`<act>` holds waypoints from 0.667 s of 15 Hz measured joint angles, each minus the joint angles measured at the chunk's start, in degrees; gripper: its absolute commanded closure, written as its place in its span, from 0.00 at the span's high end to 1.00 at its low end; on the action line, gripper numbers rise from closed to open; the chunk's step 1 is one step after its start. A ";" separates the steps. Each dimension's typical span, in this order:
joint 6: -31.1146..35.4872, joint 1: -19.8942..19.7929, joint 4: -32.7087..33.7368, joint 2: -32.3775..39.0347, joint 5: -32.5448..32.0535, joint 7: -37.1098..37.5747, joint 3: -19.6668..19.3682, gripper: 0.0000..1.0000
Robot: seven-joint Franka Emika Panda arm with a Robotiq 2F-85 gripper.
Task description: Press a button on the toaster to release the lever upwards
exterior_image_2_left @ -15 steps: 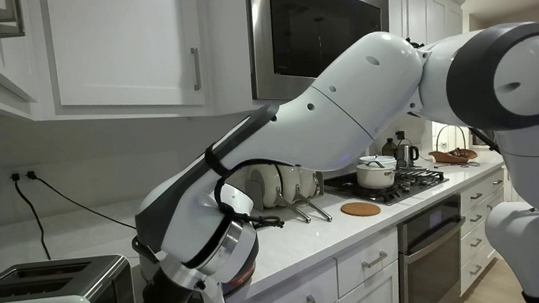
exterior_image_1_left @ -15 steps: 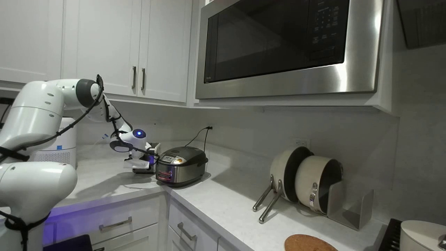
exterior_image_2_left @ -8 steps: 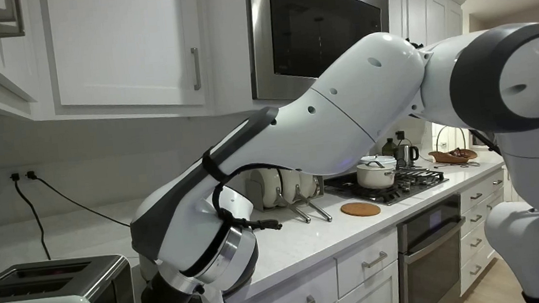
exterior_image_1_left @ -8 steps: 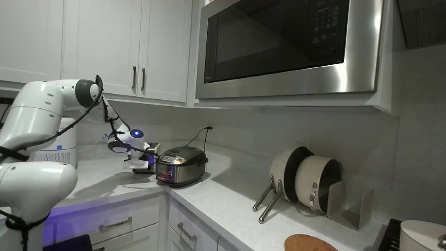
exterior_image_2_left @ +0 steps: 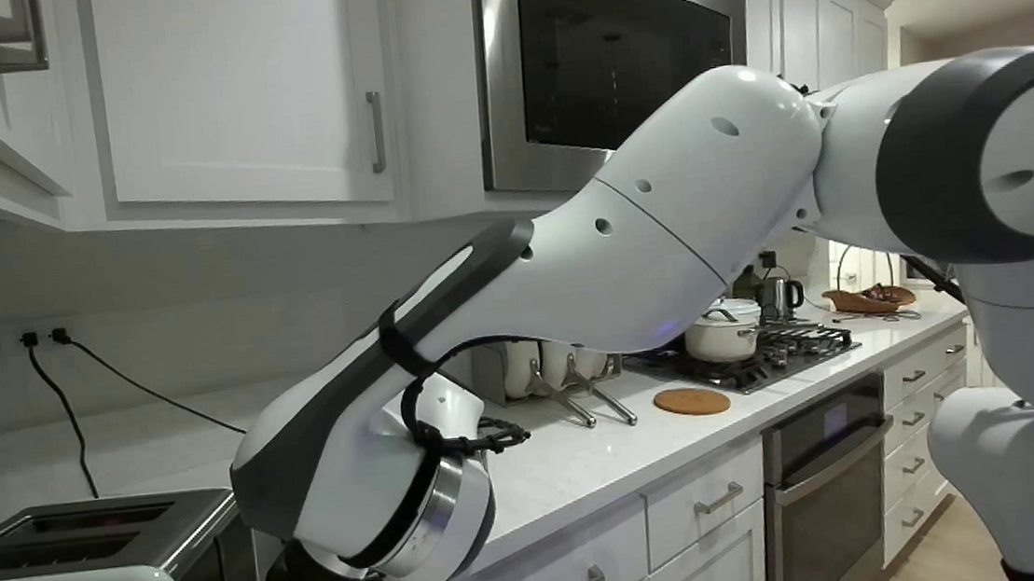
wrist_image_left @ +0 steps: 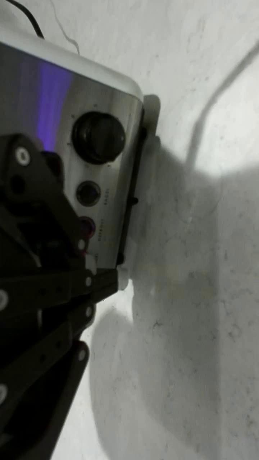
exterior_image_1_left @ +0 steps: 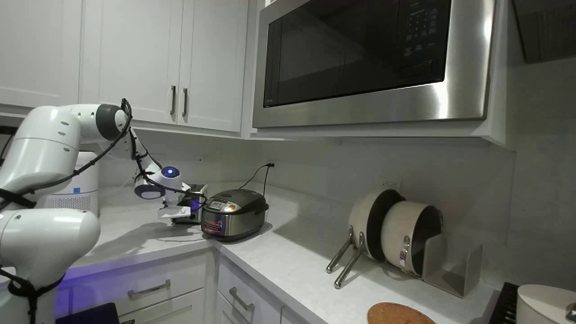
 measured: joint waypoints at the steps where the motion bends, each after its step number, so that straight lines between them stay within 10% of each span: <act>1: 0.40 0.11 -0.03 0.07 -0.59 0.01 -0.01 0.00; 10: 2.12 0.81 -0.20 0.42 -4.62 0.43 -0.92 0.00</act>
